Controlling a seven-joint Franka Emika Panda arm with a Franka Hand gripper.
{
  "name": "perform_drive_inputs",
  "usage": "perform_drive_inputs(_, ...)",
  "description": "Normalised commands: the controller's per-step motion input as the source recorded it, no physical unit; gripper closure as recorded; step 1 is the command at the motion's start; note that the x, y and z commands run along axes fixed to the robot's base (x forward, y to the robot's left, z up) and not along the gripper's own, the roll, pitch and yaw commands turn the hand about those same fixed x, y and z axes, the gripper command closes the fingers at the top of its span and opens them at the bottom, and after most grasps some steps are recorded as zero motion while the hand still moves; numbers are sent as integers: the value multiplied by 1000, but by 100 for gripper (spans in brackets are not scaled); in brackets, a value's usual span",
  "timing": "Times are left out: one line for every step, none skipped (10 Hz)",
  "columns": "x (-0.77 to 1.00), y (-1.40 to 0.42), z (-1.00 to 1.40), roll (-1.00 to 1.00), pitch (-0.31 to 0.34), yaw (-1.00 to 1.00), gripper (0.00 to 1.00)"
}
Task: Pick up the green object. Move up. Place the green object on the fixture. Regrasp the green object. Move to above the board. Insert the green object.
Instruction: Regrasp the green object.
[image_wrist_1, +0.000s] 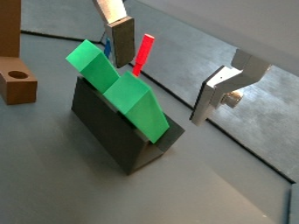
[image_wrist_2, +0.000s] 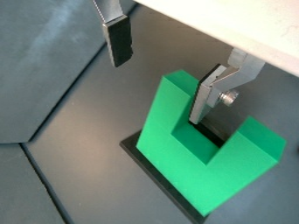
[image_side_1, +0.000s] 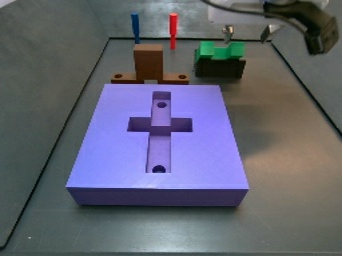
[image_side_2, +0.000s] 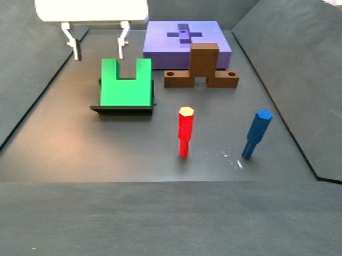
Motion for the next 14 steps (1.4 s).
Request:
perform_drive_inputs(0,-106,-163,531,360,-11,0)
perform_drive_inputs(0,-149,-186,509,300,0,0)
perform_drive_inputs(109,-166,-231,531,297,0,0)
perform_drive_inputs(226,-57,-280,540,314,23,0)
perform_drive_inputs(169,0,-249,617,263,160,0)
perform_drive_inputs(74,0,-134,774,229,234,0)
perform_drive_inputs(57,0,-106,771,223,254,0)
perform_drive_inputs(80,0,-77,697,189,254,0)
perform_drive_inputs(134,-11,-63,523,131,257,0)
perform_drive_inputs(0,-63,-117,437,26,103,0)
perform_drive_inputs(3,-29,-120,286,29,60,0)
perform_drive_inputs(120,-26,-100,131,3,29,0)
perform_drive_inputs(129,0,-66,0,0,29,0)
perform_drive_inputs(20,0,-26,-9,0,0,0)
